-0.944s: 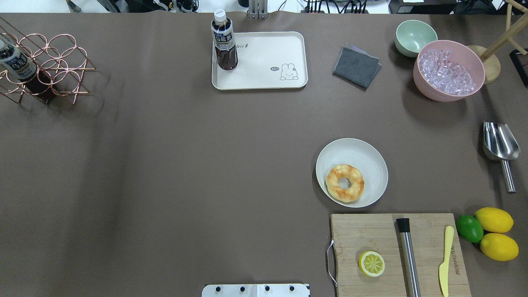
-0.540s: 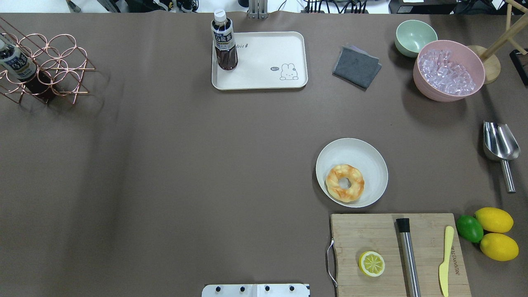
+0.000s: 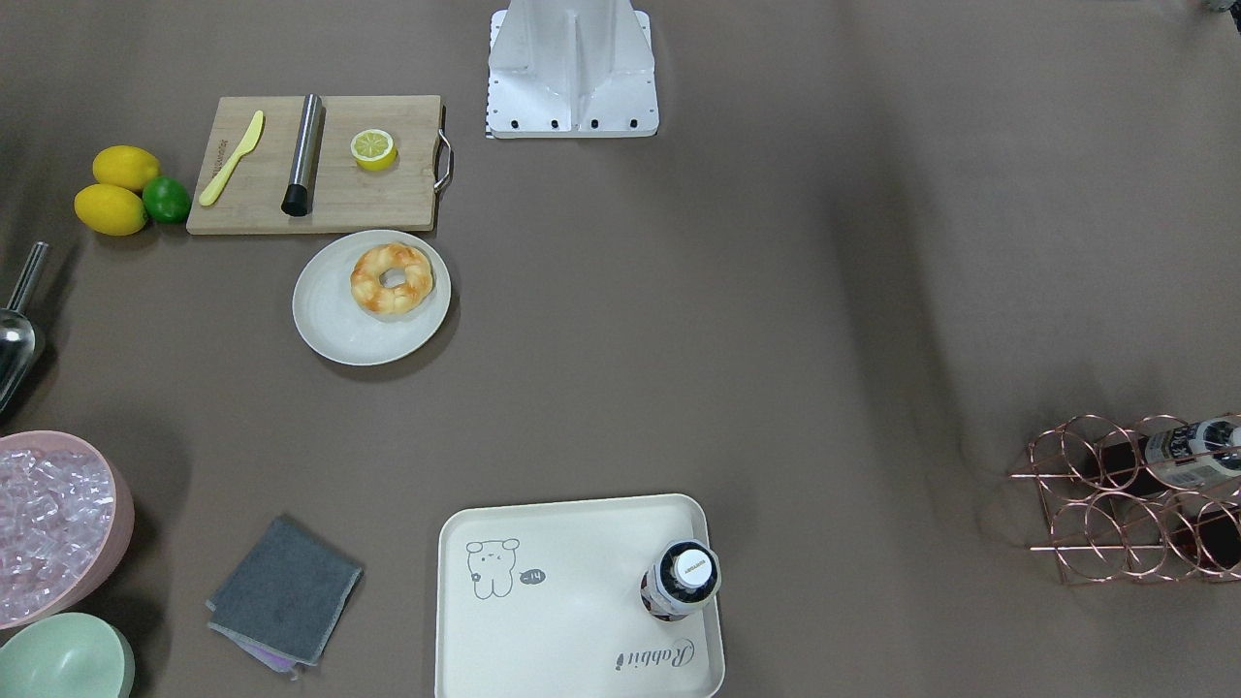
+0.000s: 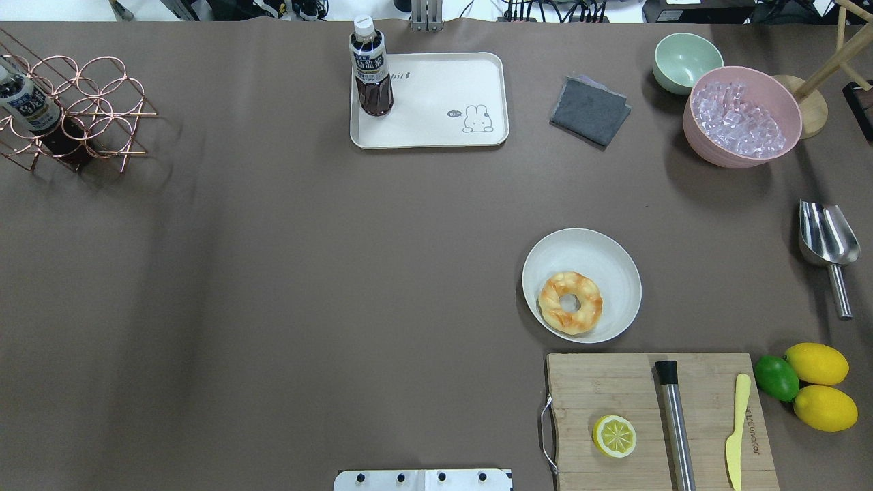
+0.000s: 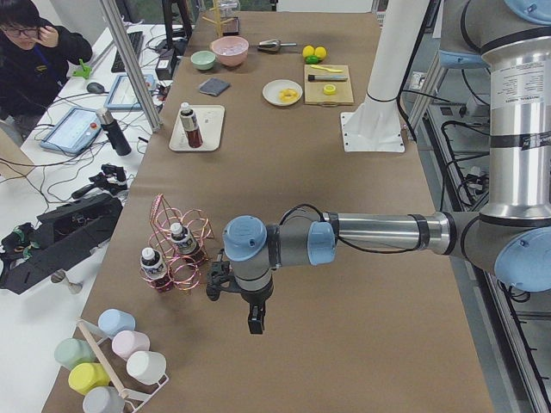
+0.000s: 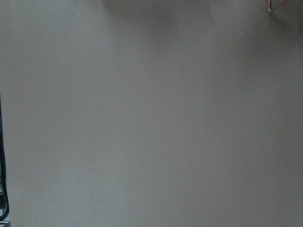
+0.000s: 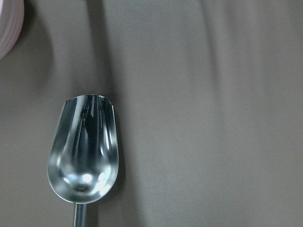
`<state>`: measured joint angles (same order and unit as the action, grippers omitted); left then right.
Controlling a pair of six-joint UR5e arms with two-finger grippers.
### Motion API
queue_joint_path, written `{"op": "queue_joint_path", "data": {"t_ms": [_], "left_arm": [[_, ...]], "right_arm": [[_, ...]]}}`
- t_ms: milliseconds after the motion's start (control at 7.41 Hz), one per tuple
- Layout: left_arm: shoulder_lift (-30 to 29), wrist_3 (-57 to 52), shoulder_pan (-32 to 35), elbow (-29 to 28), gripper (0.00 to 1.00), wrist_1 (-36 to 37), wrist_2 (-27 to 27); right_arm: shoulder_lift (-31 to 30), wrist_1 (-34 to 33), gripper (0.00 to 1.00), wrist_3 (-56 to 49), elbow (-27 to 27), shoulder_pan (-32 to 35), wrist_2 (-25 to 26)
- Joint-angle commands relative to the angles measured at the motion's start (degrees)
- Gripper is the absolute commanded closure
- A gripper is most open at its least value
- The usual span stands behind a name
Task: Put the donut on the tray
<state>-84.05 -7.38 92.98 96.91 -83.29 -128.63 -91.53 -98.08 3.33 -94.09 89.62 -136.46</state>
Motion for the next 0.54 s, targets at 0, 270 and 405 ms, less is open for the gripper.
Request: {"op": "queue_joint_path", "data": {"t_ms": [0,270,405], "left_arm": [[-0.06,0.00,0.01,0.03,0.02,-0.03,0.05],[-0.41,0.00,0.01,0.12,0.02,-0.03,0.05],[-0.41,0.00,0.01,0.30,0.02,-0.03,0.05]], "right_arm": [[0.03,1.66,0.00,0.26,-3.53,-2.06,0.93],[-0.14,1.49,0.00,1.14,-3.82,-2.34,0.93],[-0.23,1.84,0.00,1.59,-5.39,-3.56,0.49]]}}
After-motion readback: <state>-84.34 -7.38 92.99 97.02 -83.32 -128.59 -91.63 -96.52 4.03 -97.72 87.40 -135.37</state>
